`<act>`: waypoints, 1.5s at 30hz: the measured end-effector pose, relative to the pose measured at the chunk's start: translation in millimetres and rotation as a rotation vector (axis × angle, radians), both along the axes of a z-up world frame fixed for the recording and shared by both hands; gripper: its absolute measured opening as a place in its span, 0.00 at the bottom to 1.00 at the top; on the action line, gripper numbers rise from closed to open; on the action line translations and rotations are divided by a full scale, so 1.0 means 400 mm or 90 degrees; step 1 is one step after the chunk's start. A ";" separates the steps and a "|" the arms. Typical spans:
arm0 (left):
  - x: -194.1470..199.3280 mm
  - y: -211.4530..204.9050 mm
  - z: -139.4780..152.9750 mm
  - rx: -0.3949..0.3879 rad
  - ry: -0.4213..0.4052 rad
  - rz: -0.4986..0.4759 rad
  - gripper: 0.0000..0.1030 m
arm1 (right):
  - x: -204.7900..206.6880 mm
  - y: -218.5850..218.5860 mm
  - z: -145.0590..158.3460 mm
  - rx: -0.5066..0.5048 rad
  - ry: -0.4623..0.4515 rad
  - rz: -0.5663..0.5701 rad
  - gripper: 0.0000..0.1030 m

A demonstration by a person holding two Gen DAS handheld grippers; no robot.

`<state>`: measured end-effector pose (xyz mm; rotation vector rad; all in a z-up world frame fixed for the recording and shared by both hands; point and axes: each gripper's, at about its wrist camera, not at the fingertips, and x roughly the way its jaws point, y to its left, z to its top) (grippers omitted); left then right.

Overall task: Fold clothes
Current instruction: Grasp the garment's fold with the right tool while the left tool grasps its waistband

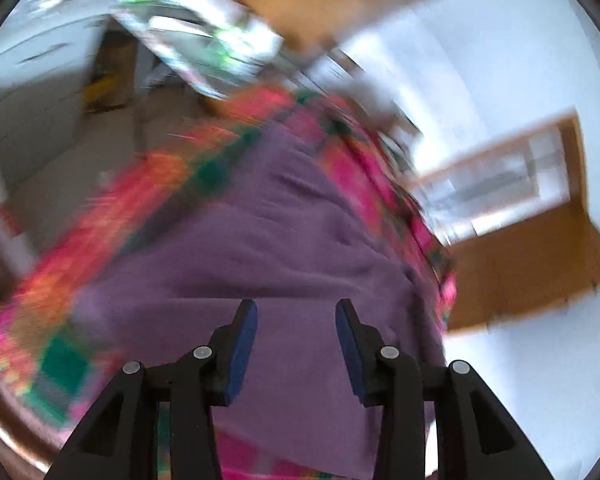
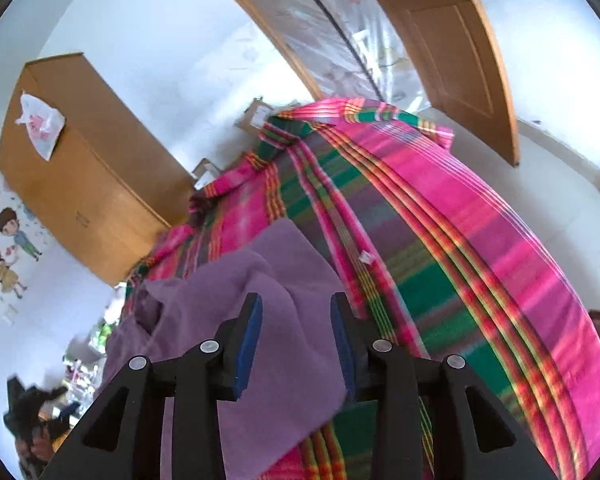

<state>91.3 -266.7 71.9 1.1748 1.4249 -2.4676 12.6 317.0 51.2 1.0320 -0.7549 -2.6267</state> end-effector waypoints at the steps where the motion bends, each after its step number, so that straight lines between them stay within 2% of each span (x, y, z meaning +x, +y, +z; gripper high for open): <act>1: -0.043 0.033 0.010 0.000 0.006 -0.037 0.41 | -0.006 -0.004 0.003 0.000 0.001 0.009 0.37; 5: -0.213 0.209 0.038 0.007 0.010 -0.218 0.42 | -0.030 -0.018 0.014 0.000 0.004 0.043 0.38; 6: -0.238 0.245 0.040 0.007 0.007 -0.244 0.42 | -0.036 -0.021 0.016 0.000 0.005 0.052 0.40; 7: -0.264 0.281 0.041 0.005 0.007 -0.269 0.43 | -0.041 -0.026 0.020 0.001 0.007 0.060 0.46; 9: -0.322 0.358 0.040 0.004 0.005 -0.323 0.43 | -0.046 -0.042 0.030 0.010 0.017 0.083 0.49; 12: -0.401 0.461 0.029 0.026 -0.008 -0.387 0.44 | -0.068 -0.063 0.038 0.036 0.019 0.107 0.50; 16: -0.470 0.553 0.015 0.053 -0.017 -0.441 0.48 | -0.092 -0.078 0.042 0.051 0.015 0.131 0.50; 19: -0.509 0.594 0.000 0.067 -0.038 -0.440 0.50 | -0.109 -0.090 0.039 0.059 0.011 0.147 0.50; 23: -0.557 0.633 -0.041 0.064 -0.097 -0.442 0.50 | -0.123 -0.097 0.033 0.064 0.007 0.164 0.50; 30: -0.580 0.656 -0.112 0.107 -0.164 -0.437 0.50 | -0.131 -0.117 0.023 0.070 0.004 0.206 0.50; 33: -0.592 0.668 -0.146 0.124 -0.196 -0.430 0.50 | -0.134 -0.119 0.011 0.050 -0.008 0.208 0.49; 35: -0.598 0.674 -0.164 0.130 -0.217 -0.423 0.50 | -0.129 -0.124 0.008 0.053 -0.009 0.208 0.33; 36: -0.599 0.674 -0.167 0.132 -0.220 -0.420 0.50 | -0.127 -0.126 0.008 0.057 -0.010 0.208 0.28; 38: -0.599 0.669 -0.168 0.136 -0.222 -0.413 0.44 | -0.117 -0.129 0.009 0.066 -0.007 0.207 0.16; 40: -0.604 0.669 -0.166 0.126 -0.218 -0.411 0.36 | -0.104 -0.132 0.012 0.075 -0.002 0.206 0.13; 41: -0.608 0.669 -0.166 0.122 -0.216 -0.410 0.28 | -0.094 -0.133 0.017 0.075 0.002 0.206 0.12; 42: -0.609 0.669 -0.163 0.118 -0.211 -0.413 0.24 | -0.084 -0.133 0.021 0.076 0.007 0.205 0.12; 44: -0.606 0.667 -0.156 0.111 -0.195 -0.420 0.10 | -0.066 -0.130 0.030 0.076 0.014 0.199 0.12; 45: -0.603 0.666 -0.152 0.108 -0.184 -0.423 0.09 | -0.058 -0.127 0.034 0.075 0.017 0.195 0.11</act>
